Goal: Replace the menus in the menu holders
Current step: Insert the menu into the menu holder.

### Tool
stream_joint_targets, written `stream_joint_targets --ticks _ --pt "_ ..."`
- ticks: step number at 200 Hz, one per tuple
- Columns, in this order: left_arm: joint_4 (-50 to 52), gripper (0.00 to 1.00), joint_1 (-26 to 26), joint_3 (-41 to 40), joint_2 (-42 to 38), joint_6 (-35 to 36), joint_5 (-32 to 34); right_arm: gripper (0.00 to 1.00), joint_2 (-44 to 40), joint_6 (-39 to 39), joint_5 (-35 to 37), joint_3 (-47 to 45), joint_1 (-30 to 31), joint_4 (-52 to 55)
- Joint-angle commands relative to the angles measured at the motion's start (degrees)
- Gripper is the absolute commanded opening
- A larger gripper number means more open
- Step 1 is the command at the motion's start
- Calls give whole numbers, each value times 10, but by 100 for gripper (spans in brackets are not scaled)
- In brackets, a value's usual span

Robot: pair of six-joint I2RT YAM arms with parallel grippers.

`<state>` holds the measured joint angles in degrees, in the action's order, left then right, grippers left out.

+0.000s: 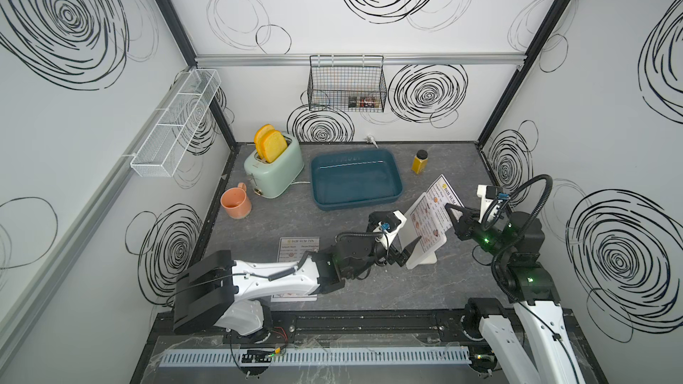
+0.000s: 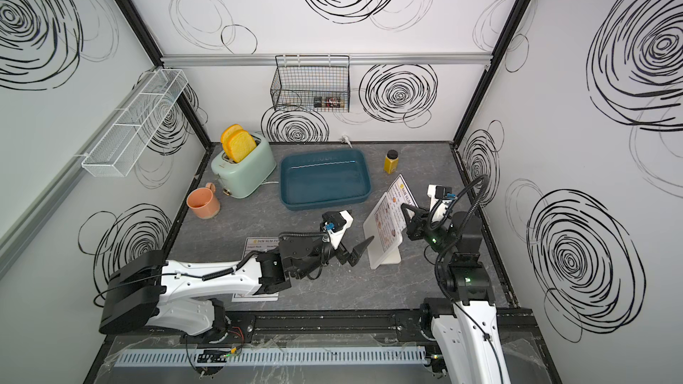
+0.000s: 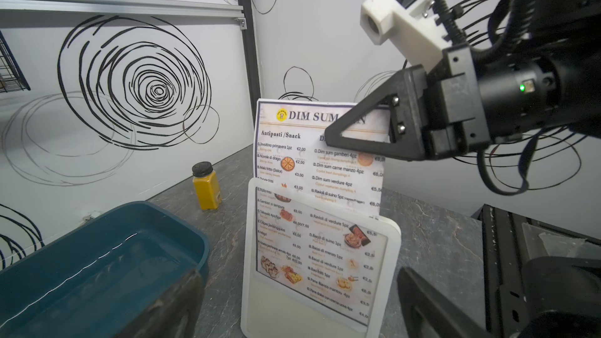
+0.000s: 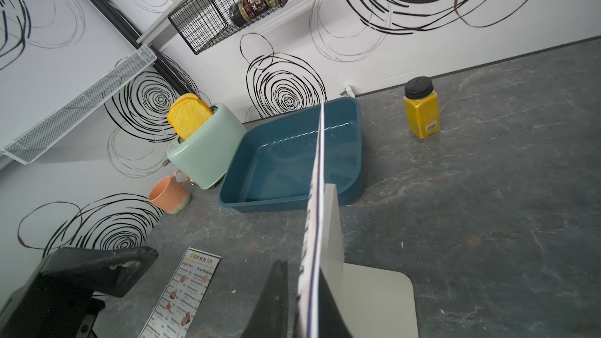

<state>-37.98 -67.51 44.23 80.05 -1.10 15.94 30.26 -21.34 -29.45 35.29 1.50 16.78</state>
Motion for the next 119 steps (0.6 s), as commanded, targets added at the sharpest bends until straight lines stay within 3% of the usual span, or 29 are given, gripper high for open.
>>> stream_joint_targets --ticks 1,44,68,83,99,119 --pt "68 96 9 49 -16 -47 -15 14 6 11 -23 -10 11 13" --pt "151 96 29 113 -19 -129 -54 17 22 24 2 -10 54 40" --pt "160 96 31 126 -23 -141 -57 41 17 24 26 10 60 51" --pt "159 96 34 129 -23 -146 -59 48 19 26 46 33 59 71" --pt "161 96 34 132 -24 -149 -60 49 33 26 65 61 59 92" --pt "163 96 35 133 -26 -151 -60 41 54 27 78 86 59 111"
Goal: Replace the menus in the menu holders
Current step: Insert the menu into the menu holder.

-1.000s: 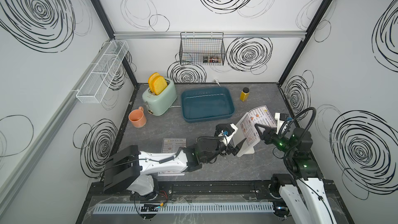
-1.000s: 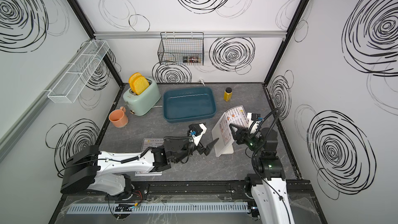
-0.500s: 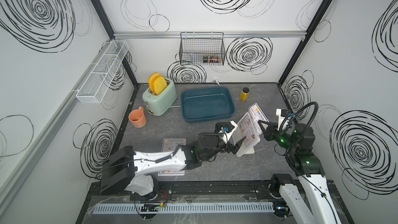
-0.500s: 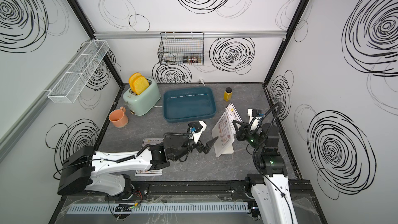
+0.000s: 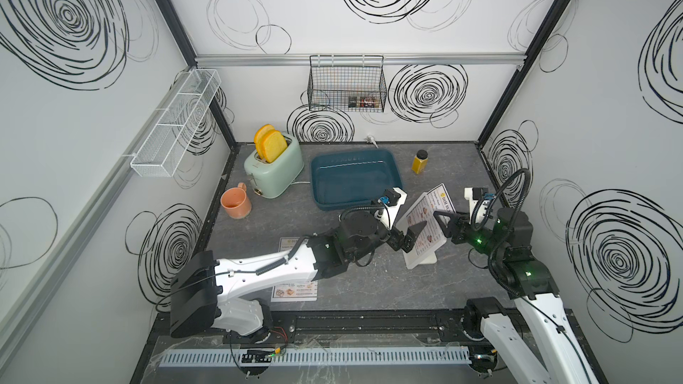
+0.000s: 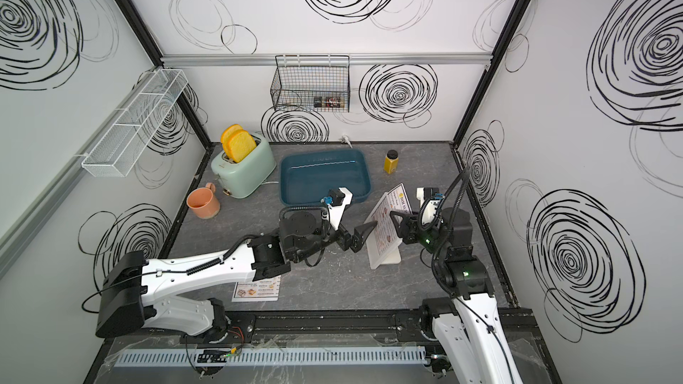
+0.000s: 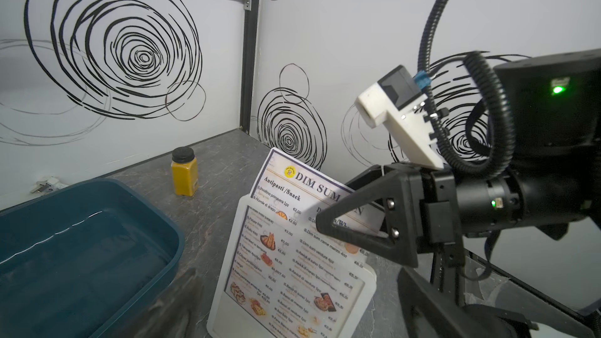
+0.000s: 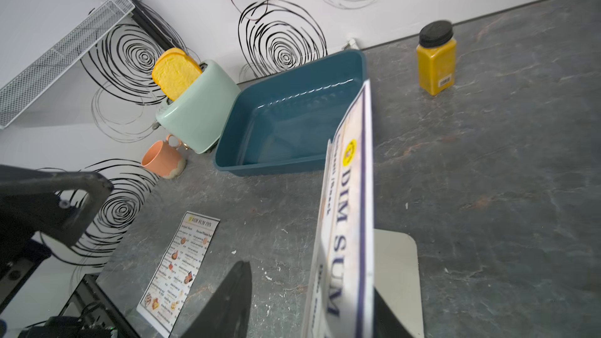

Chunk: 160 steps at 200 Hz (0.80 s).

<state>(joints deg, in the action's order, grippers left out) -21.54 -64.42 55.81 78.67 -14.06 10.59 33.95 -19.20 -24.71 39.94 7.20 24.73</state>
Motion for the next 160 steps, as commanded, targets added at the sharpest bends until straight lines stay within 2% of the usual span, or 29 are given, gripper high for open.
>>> stream_joint_targets --ticks 1,15,38,73,94,100,115,130,147,160 --pt "-2 96 4 18 -12 -21 -7 40 18 6 31 41 2 31" --pt "1 96 4 16 -13 -22 -7 28 26 8 33 48 2 41" --pt "4 96 6 14 -17 -24 -7 15 41 13 14 40 3 45" --pt "23 96 12 27 -18 -39 -16 12 77 9 -6 29 23 34" --pt "40 96 23 40 -17 -74 -29 18 78 9 8 34 31 35" --pt "47 96 29 45 -16 -93 -38 23 75 10 10 36 31 37" --pt "59 99 43 57 -10 -133 -63 47 69 16 25 49 31 51" --pt "61 95 51 64 -3 -159 -84 59 60 19 53 68 30 68" --pt "55 89 54 69 3 -177 -96 61 50 12 100 90 29 84" --pt "55 88 54 72 6 -181 -98 55 56 -7 147 117 29 108"
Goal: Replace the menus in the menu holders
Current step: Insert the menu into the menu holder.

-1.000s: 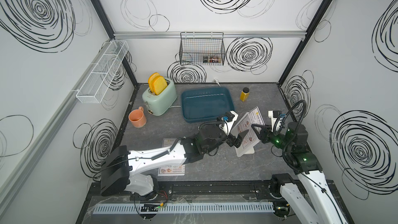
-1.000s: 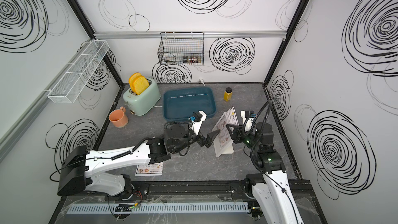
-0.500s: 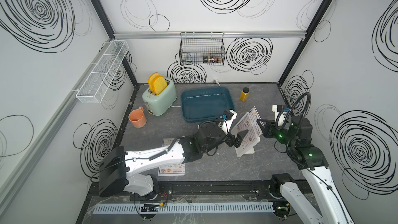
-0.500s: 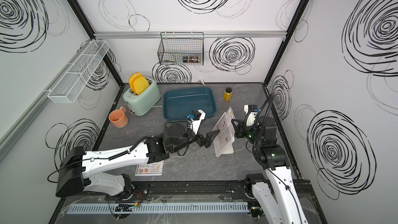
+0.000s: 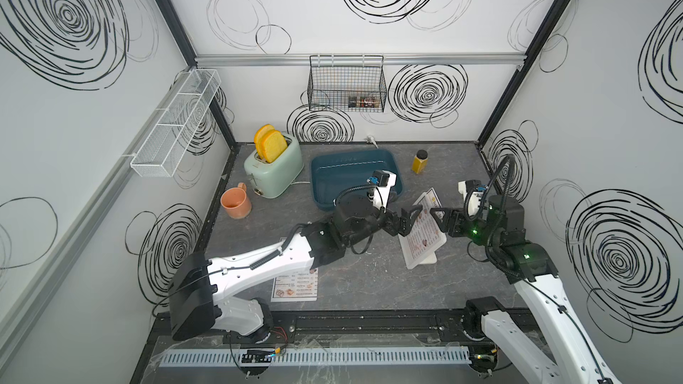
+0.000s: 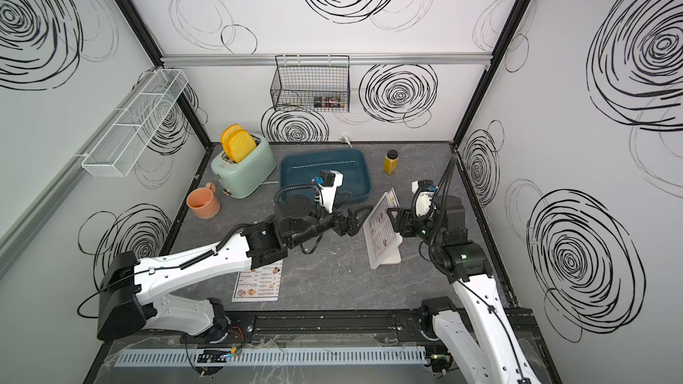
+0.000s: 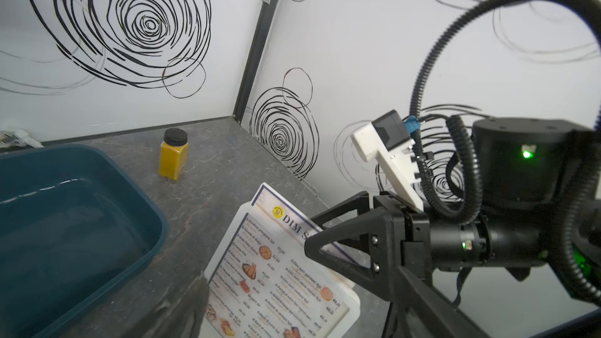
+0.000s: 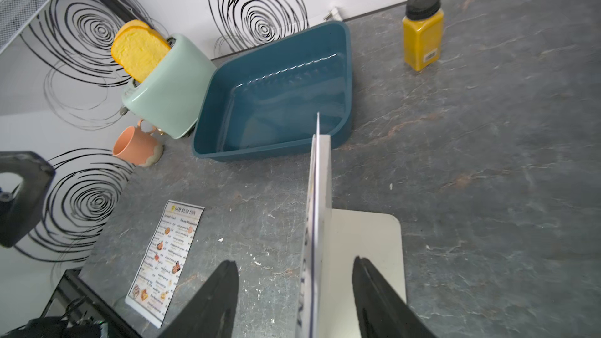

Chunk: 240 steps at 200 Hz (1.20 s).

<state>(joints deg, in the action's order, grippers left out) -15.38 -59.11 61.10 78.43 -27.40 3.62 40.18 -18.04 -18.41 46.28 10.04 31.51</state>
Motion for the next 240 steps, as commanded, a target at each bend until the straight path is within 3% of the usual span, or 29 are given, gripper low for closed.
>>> stream_joint_targets --ticks 1,22,47,111,198,240 --pt "-6 88 0 19 8 -48 -28 54 -5 -20 87 56 1 42" --pt "-7 88 0 15 6 -53 -20 37 43 -46 145 119 5 113" --pt "-4 88 0 6 0 -57 -6 25 92 -63 228 182 28 178" --pt "12 90 2 -1 -13 -56 14 20 206 -87 352 259 143 270" --pt "14 91 3 -13 -27 -55 18 21 263 -110 385 248 222 276" --pt "14 91 5 -16 -31 -53 18 26 266 -115 394 266 232 291"
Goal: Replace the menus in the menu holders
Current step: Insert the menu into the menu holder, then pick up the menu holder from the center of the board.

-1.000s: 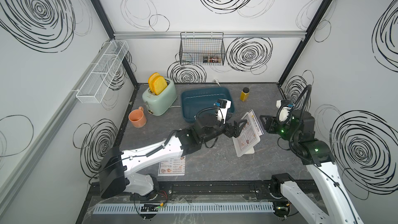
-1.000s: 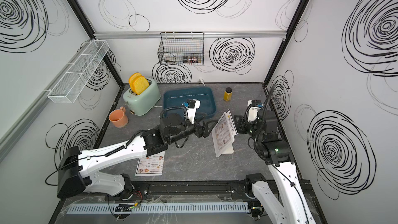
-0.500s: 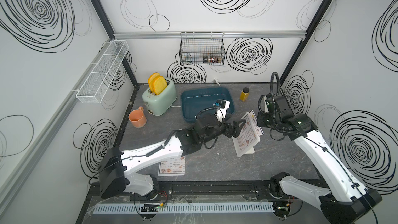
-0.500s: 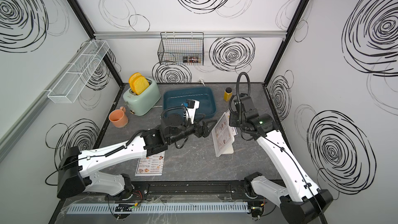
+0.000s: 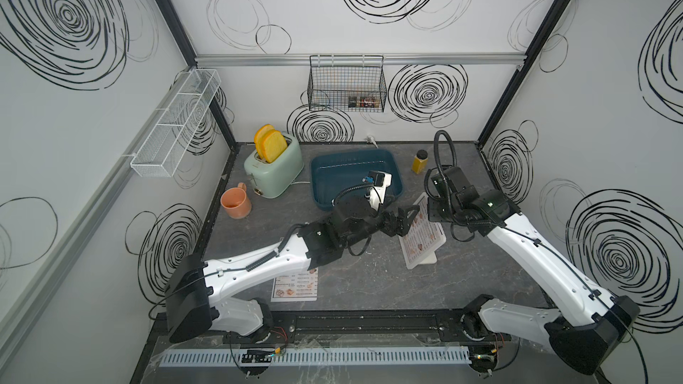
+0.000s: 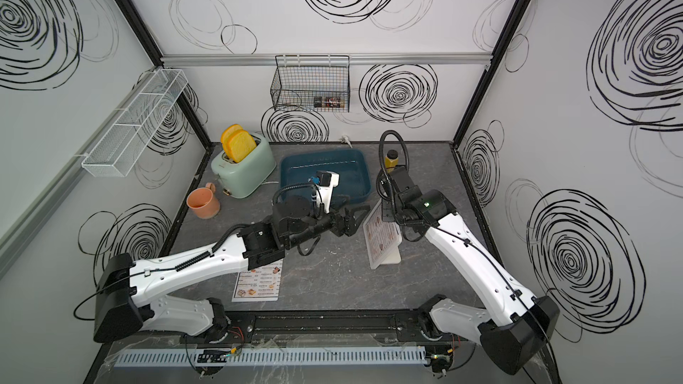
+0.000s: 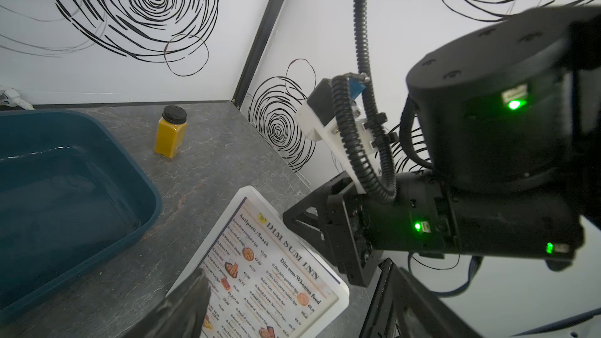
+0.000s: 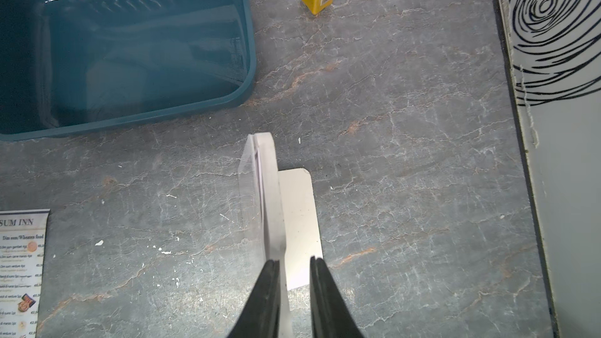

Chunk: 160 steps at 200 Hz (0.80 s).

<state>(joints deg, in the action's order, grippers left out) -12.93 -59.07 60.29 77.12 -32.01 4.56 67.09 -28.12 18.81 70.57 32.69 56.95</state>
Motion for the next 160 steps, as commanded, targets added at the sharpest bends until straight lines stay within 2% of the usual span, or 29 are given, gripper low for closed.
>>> stream_joint_targets --ticks 1,32,43,64,85,106,118,141,160 --pt "-11 91 4 -8 -18 -7 9 26 -3 -14 22 25 5 39" --pt "-14 91 5 -14 -21 -6 11 52 -42 -20 34 70 4 75" --pt "-17 91 6 -15 -22 -5 11 58 -66 -17 2 51 4 66" --pt "-23 91 10 -21 -25 -2 10 64 -117 -29 -83 -29 3 41" --pt "-24 92 16 -28 -32 0 9 64 -154 -60 -140 -88 3 21" --pt "-27 92 22 -39 -41 0 8 61 -181 -73 -158 -126 -11 -2" --pt "-28 92 27 -43 -45 -1 3 57 -190 -67 -168 -139 -36 -15" --pt "-28 92 35 -47 -48 -3 -7 49 -195 -33 -243 -181 -100 -67" --pt "-22 91 42 -47 -52 -3 -14 39 -199 -8 -296 -211 -150 -101"
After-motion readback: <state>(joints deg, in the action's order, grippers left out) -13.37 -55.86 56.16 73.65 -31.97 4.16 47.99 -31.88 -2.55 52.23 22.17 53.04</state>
